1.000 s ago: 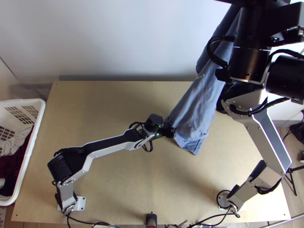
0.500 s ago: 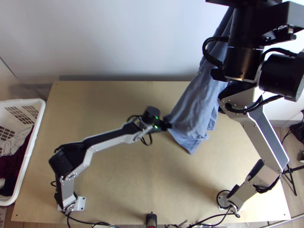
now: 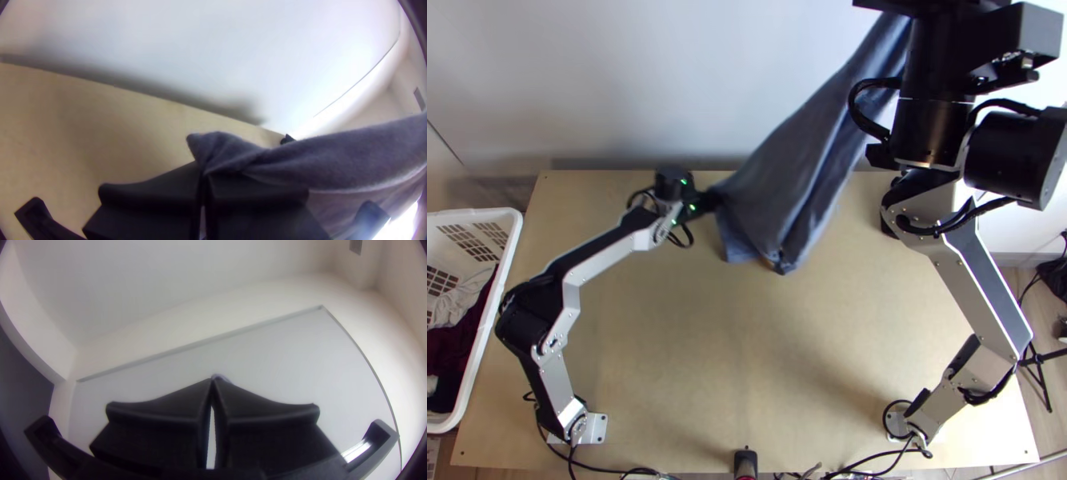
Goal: Fold the t-shirt
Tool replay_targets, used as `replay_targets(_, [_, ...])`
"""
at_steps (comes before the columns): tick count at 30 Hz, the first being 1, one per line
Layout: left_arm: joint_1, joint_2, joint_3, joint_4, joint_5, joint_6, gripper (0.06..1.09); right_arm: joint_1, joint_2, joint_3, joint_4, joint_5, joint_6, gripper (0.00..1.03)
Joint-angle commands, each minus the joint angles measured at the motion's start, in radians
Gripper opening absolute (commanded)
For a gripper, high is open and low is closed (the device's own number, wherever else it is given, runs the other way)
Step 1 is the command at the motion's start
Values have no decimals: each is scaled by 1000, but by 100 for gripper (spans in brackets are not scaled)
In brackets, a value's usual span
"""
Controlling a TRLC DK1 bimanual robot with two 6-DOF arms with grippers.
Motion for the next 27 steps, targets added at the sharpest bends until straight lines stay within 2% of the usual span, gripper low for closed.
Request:
replay_targets(1, [183,140,135,19,-6,5,9,5,6,-1,1,1,2,3])
replay_targets(4, [259,266,267,-90,-18,-44,10,9,5,-5,0,5,-3,3])
replay_targets(5, [279,309,319,-162,-20,-61,25,9,3,-7,-2,5,-4,3])
replay_targets(7, [302,369,402,-309,-18,-53,85,7,3,-8,-9,5,-4,3])
replay_targets(8, [304,370,408,-343,-21,-41,94,5,3,-10,-9,7,-4,3])
replay_targets(11, [304,321,368,-363,-20,-31,102,5,3,-14,-9,7,-3,3])
replay_targets(19, [248,174,295,-372,-2,-13,102,9,19,-19,-8,7,4,3])
replay_targets(27, [98,-82,194,-400,45,105,102,-4,23,-19,-8,7,1,3])
